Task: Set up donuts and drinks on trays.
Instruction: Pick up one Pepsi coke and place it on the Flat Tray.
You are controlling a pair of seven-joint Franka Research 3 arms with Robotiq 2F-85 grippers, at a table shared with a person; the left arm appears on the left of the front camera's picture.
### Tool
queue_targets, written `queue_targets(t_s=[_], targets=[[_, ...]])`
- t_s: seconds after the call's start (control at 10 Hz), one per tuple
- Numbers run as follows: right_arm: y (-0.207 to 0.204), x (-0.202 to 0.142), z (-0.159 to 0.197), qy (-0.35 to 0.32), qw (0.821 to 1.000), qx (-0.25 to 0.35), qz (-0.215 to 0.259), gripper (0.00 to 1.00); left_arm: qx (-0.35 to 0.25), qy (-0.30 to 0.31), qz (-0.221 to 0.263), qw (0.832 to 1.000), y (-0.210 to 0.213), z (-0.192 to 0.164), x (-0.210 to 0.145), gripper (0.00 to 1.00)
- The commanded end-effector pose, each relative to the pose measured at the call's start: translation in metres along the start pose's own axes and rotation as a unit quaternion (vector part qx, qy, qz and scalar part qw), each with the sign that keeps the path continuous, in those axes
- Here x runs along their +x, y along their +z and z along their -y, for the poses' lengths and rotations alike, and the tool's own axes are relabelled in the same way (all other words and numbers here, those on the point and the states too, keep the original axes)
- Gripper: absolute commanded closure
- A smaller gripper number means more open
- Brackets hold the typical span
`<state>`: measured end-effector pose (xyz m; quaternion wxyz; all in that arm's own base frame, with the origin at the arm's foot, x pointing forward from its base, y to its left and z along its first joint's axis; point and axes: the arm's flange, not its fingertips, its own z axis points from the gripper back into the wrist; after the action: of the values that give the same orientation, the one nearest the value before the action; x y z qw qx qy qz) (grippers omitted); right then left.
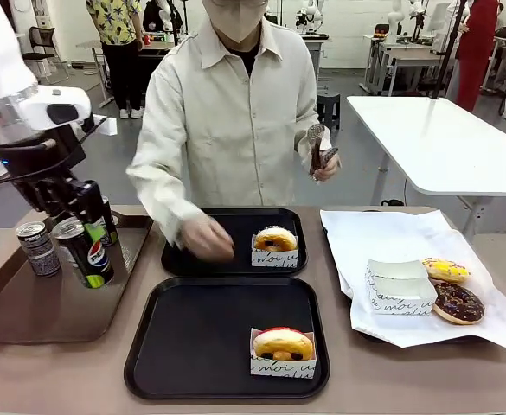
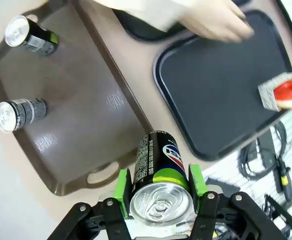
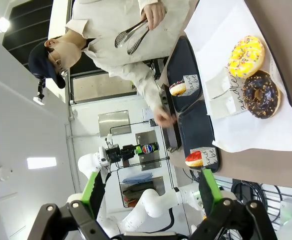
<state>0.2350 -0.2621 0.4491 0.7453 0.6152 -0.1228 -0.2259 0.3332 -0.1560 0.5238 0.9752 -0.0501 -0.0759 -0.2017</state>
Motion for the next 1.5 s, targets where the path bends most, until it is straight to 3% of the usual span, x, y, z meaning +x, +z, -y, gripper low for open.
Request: queue_targets(t_s=[0.0,0.5,0.7,1.0,1.4], targets=[[0.000,-0.001,0.000,-0.001,1.000,0.003,-0.002,0.00,0.045,0.038,0.012,0.998,-0.008,0.017,0.036,0.43],[0.000,-0.001,0.000,-0.001,1.000,0.003,-0.002,0.00,0.087,0.098,0.013,0.991,-0.070,0.063,0.163,0.43],[0.000,-0.001,0.000,-0.001,1.000,0.003,-0.002,0.00,0.092,0.122,0.013,0.988,-0.092,0.068,0.197,0.43],[0.000,-0.001,0.000,-0.001,1.000,0.003,-0.002,0.00,0.075,0.147,0.038,0.986,-0.130,0.068,0.224,0.43],[0.000,-0.001,0.000,-0.001,1.000,0.003,-0.002,0.00,0.077,0.152,0.045,0.984,-0.155,0.059,0.233,0.43]])
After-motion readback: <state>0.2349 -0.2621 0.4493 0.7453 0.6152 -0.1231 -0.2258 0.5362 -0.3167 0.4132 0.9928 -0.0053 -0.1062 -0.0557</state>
